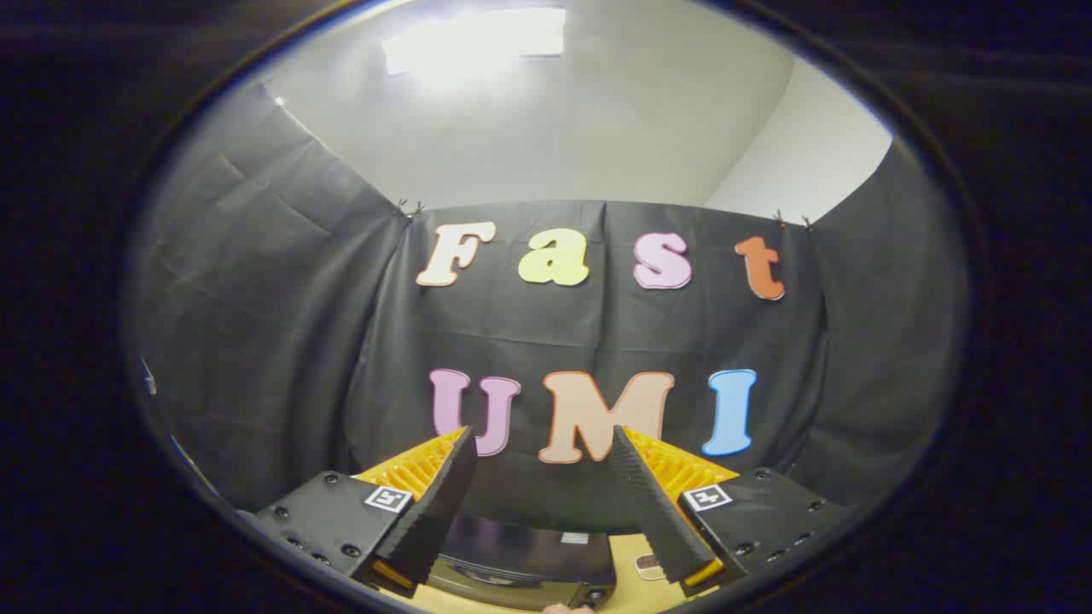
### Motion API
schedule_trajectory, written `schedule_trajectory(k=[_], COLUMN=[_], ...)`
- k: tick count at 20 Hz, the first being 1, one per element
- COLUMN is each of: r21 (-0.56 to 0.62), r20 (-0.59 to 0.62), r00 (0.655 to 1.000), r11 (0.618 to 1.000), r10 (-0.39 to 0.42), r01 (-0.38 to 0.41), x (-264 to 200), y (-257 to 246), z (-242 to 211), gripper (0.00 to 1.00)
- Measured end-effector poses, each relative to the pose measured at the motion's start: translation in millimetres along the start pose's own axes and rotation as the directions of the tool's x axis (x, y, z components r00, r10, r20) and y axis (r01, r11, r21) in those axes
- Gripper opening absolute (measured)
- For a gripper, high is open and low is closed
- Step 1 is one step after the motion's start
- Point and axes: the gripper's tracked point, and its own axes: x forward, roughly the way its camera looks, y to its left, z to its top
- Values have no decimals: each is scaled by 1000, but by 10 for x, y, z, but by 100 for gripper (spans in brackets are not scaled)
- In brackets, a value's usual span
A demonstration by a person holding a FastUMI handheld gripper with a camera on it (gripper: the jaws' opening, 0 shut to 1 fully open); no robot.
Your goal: Open the toaster oven, put the food inside, and close the toaster oven door.
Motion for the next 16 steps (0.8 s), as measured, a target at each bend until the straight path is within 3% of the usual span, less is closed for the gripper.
schedule_trajectory(k=[5,16], r21=[23,32], r20=[43,107], r00=[995,987], r11=[996,991], r10=[90,123], r01=[-91,-127], x=[226,378], y=[126,77], z=[126,318], gripper=[99,99])
